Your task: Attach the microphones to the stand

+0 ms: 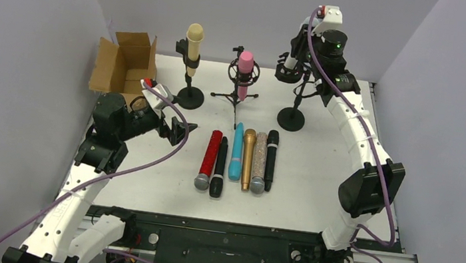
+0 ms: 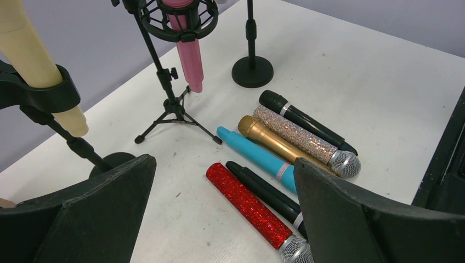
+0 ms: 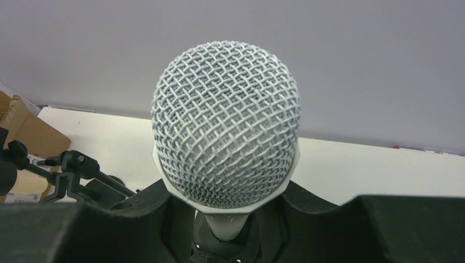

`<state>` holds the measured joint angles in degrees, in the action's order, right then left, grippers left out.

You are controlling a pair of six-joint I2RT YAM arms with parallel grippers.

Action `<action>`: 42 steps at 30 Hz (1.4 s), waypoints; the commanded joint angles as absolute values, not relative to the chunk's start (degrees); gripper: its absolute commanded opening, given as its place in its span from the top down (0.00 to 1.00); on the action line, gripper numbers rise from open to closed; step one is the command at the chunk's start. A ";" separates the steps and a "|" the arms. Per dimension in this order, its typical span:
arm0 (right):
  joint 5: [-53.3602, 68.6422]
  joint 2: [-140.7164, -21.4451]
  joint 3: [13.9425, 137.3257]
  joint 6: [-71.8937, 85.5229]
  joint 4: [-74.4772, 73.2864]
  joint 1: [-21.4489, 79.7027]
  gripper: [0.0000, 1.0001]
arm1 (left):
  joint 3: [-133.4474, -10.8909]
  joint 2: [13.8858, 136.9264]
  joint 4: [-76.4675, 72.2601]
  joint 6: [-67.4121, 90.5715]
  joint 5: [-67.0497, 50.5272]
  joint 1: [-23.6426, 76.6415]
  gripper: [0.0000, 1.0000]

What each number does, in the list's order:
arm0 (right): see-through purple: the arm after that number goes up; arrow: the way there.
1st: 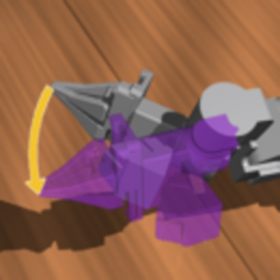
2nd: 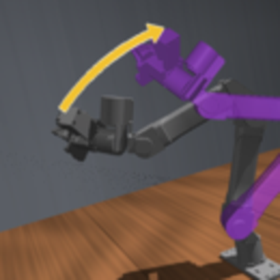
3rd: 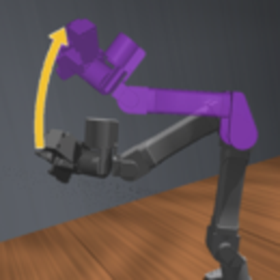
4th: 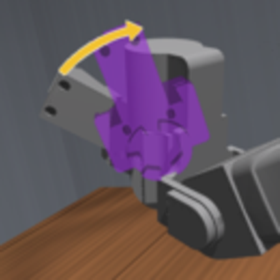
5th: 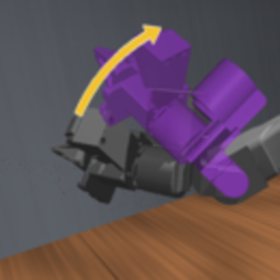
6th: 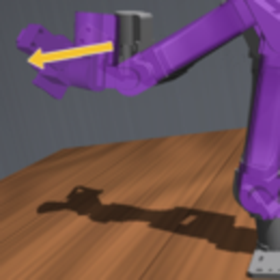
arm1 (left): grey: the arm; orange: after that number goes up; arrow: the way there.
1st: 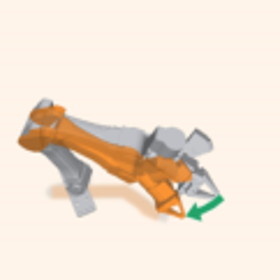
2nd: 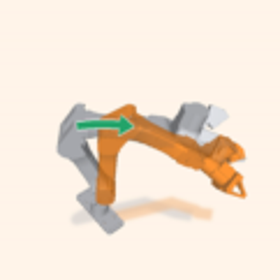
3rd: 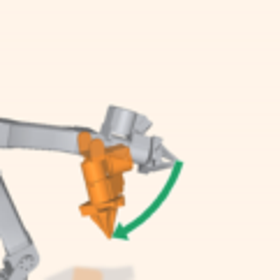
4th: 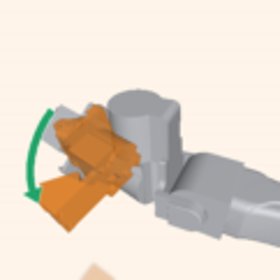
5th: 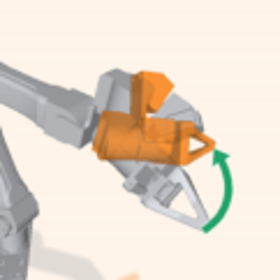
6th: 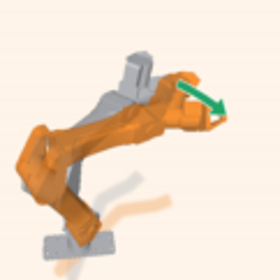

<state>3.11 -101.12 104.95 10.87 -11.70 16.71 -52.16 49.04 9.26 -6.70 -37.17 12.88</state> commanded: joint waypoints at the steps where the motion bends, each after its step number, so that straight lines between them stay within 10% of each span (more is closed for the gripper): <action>1: 0.87 -101.17 103.87 8.28 -14.34 17.81 0.76 | -53.32 49.81 8.66 -6.50 -35.39 12.11 0.04; 7: 0.18 -98.56 101.16 10.26 -13.35 17.40 0.34 | -53.85 51.53 7.91 -3.68 -34.11 9.78 0.04; 11: 0.18 -96.05 99.25 10.29 -12.45 17.04 0.24 | -53.77 51.74 7.09 -3.02 -34.02 8.68 0.04; 29: -0.75 -75.54 77.34 12.30 -13.50 15.23 0.19 | -54.83 55.15 6.14 4.37 -29.42 1.74 0.04; 42: -38.85 -60.64 42.10 27.69 3.92 7.74 0.19 | -31.10 52.04 -2.91 -10.32 -30.26 -7.13 0.04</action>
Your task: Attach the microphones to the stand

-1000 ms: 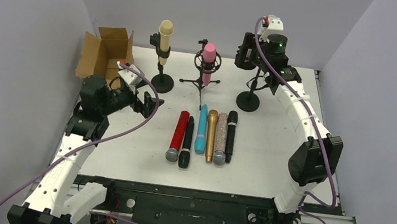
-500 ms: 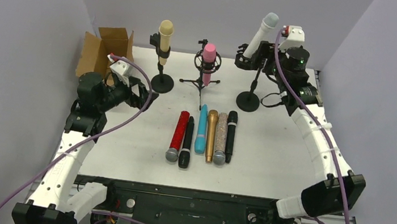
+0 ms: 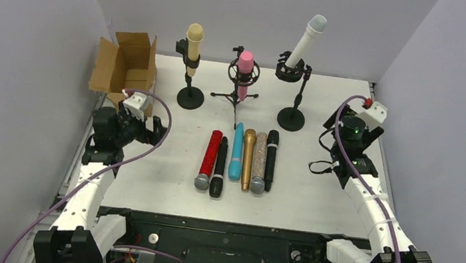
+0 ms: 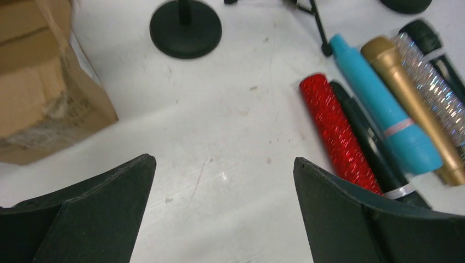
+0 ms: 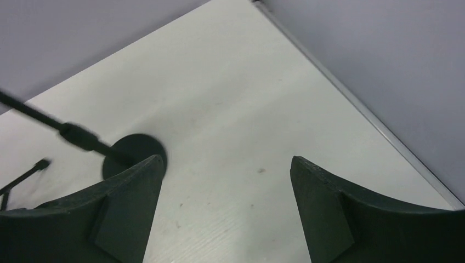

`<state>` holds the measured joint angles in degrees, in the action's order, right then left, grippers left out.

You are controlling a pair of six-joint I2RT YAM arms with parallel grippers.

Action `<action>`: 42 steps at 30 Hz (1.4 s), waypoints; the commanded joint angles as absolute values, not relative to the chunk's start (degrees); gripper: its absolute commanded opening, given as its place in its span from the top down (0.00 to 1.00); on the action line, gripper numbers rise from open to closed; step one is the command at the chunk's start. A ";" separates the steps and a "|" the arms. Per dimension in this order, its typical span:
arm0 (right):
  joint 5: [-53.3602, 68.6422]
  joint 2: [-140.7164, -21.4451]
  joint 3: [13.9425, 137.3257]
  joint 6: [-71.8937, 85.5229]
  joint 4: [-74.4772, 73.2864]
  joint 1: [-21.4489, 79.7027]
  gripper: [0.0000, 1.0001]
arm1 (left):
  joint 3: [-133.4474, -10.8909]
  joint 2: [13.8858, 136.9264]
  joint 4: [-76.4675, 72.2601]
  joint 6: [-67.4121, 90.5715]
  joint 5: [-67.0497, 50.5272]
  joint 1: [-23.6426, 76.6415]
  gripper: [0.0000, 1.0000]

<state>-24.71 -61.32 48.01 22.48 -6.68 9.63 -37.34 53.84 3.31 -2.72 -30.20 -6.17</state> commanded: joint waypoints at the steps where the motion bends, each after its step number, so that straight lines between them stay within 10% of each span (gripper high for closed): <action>1: -39.97 -60.86 39.82 25.27 7.32 7.60 0.19 | -29.70 52.04 -4.27 -11.46 -30.03 -7.52 0.04; 17: -47.71 -73.27 20.06 13.78 45.39 7.73 0.22 | -14.87 60.37 -33.97 3.18 -24.27 -11.83 0.04; 42: -32.21 -78.59 13.97 9.19 60.68 5.77 0.21 | -11.96 85.13 -69.54 4.30 -14.36 -4.99 0.04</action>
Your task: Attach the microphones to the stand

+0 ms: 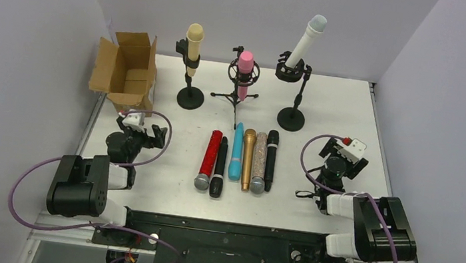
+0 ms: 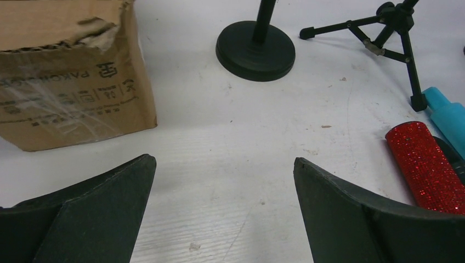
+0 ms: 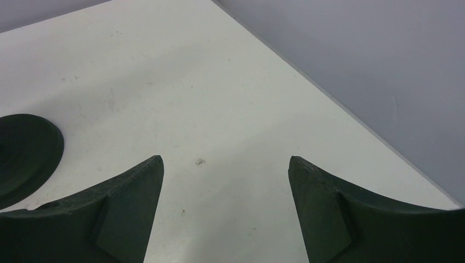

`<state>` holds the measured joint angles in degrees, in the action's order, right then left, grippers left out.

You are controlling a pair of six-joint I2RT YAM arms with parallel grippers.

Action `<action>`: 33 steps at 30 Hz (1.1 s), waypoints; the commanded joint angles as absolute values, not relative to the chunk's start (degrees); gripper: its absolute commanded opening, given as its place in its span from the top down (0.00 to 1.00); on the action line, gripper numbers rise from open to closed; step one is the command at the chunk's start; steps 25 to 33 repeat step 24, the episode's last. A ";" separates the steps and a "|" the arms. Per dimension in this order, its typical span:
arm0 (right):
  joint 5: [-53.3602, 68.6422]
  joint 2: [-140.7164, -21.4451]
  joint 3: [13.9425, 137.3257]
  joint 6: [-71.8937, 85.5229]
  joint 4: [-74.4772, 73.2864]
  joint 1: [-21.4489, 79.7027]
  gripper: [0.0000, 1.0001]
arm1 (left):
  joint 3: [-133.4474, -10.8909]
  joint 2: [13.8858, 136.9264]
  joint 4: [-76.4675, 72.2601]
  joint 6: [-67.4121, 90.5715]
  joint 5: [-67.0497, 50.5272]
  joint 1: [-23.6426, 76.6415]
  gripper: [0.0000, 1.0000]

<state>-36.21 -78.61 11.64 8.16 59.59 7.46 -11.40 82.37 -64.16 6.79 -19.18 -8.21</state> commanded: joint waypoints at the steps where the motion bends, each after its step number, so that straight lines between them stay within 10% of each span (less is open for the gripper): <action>1: -30.07 -78.54 14.21 10.54 60.18 3.92 0.21 | -14.00 84.27 -64.78 3.08 -12.72 -4.12 0.04; 33: -29.95 -78.13 13.45 10.28 61.23 3.48 0.15 | -13.79 84.23 -64.48 2.20 -7.33 -1.17 0.04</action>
